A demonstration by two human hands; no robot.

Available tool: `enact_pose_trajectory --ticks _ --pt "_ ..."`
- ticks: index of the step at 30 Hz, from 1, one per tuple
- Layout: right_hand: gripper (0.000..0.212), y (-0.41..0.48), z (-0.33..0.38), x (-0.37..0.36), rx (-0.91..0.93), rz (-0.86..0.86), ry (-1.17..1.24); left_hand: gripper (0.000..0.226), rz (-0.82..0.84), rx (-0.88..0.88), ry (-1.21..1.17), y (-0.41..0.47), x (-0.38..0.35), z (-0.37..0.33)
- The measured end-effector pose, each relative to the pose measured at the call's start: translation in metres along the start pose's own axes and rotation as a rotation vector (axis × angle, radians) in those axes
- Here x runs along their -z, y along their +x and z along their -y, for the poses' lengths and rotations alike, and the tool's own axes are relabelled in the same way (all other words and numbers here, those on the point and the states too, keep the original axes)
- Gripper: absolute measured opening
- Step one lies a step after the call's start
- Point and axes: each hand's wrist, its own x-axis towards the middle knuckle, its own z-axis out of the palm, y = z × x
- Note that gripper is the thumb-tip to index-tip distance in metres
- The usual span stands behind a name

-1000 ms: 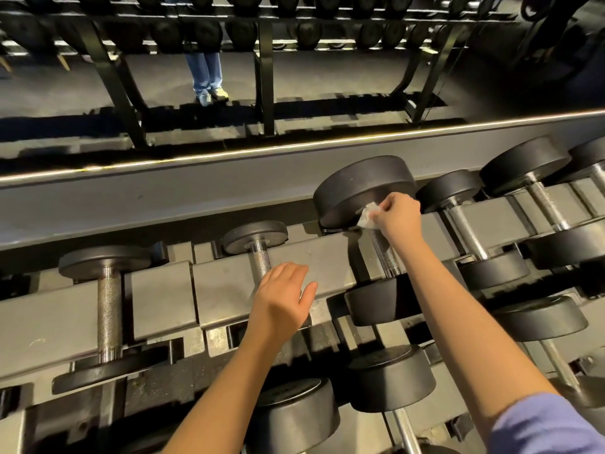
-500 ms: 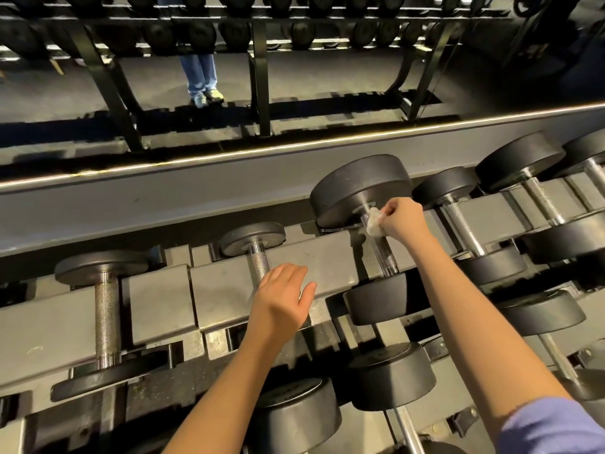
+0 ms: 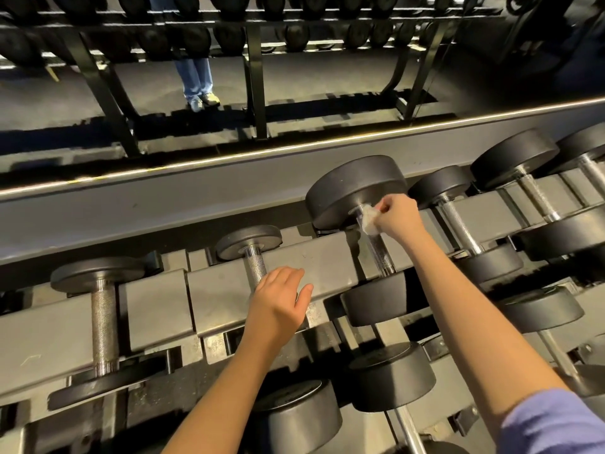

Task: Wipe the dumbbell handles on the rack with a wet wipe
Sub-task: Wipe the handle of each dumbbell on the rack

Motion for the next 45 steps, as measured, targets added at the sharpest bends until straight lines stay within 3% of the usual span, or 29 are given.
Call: enact_pose_trajectory --ticks 2,4,7,10,13,16,18,25,28,34,38,45 --pt "0.013 -0.001 0.004 -0.004 0.026 -0.067 0.141 0.053 0.007 0.008 -0.005 0.000 -0.001 0.000" --pt "0.010 -0.002 0.005 -0.005 0.048 -0.064 0.121 0.055 0.016 0.017 -0.009 0.001 0.000 0.000" --pt "0.002 -0.007 -0.002 0.001 0.013 0.106 -0.200 0.057 0.019 0.022 -0.011 0.000 0.000 0.000" --pt "0.014 -0.011 -0.011 -0.002 0.010 0.153 -0.377 0.059 0.031 0.029 0.005 0.000 -0.001 0.000" --pt "0.009 -0.010 -0.003 -0.012 0.007 0.009 -0.242 0.058 0.032 0.035 0.009 0.000 -0.001 0.000" --pt "0.018 -0.005 0.011 -0.017 -0.031 -0.125 0.066 0.054 0.015 0.031 -0.001 0.000 0.000 0.000" --pt "0.022 -0.004 0.016 -0.017 -0.046 -0.148 0.113 0.052 0.006 0.022 0.002 0.000 -0.001 0.000" --pt "0.022 -0.033 -0.015 -0.011 -0.019 0.092 -0.412 0.053 -0.004 0.013 0.011 0.000 -0.001 0.001" --pt "0.020 -0.026 -0.011 -0.011 -0.004 0.087 -0.379 0.054 0.007 0.018 0.012 0.000 0.000 0.000" --pt "0.014 -0.011 0.005 -0.004 -0.061 0.022 -0.021 0.051 -0.002 0.001 0.006 0.000 0.000 0.001" --pt "0.021 -0.023 -0.001 -0.003 -0.055 0.095 -0.287 0.054 0.014 -0.009 0.033 0.001 0.001 0.001" --pt "0.015 -0.042 -0.009 0.000 -0.063 0.134 -0.399 0.066 0.161 -0.038 0.149 0.004 0.008 -0.006"
